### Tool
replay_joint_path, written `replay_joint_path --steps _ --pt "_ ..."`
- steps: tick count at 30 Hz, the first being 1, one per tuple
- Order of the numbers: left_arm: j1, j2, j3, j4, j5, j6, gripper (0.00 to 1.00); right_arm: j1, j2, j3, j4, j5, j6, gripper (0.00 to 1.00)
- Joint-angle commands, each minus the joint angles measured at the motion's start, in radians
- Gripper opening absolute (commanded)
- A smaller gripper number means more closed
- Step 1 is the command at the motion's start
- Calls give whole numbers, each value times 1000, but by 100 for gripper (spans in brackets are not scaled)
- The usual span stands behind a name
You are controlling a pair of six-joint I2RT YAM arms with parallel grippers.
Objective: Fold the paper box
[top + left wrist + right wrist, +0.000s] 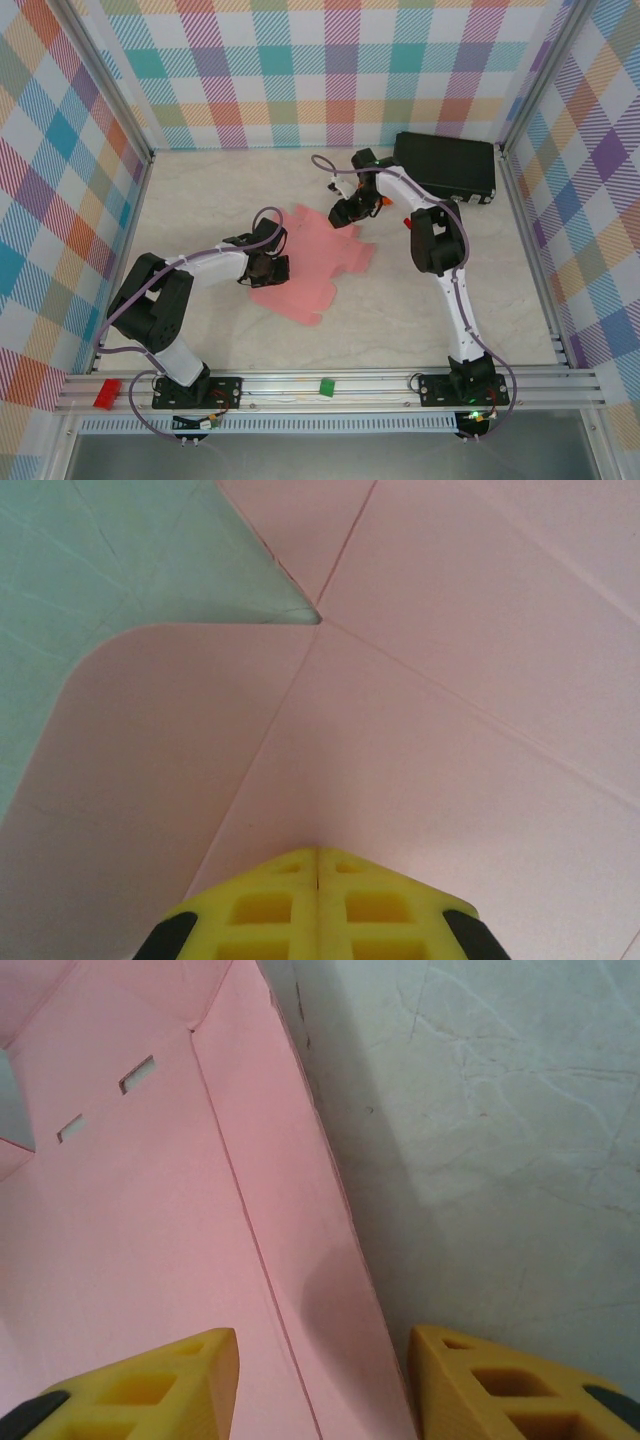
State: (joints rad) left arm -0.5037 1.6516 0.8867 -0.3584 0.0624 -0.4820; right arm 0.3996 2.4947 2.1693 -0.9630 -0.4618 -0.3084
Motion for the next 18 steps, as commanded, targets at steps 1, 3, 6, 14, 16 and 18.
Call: replay_joint_path --steps 1,3,6,14,16,18 --pt "-12 27 -36 -13 -3 -11 0 7 17 45 -46 -58 -42 47" --pt "-12 26 -38 -12 -3 -11 0 8 14 50 -51 -66 -53 45" --pt "-12 30 -36 -13 -1 -12 0 15 6 49 -47 -58 -72 42" --pt "-12 39 -39 -5 2 -13 0 31 -37 2 25 -5 -139 30" --pt "-12 40 -42 -4 2 -15 0 36 -57 -23 57 4 -159 27" --pt "-12 42 -42 -1 3 -15 0 38 -75 -47 82 8 -180 24"
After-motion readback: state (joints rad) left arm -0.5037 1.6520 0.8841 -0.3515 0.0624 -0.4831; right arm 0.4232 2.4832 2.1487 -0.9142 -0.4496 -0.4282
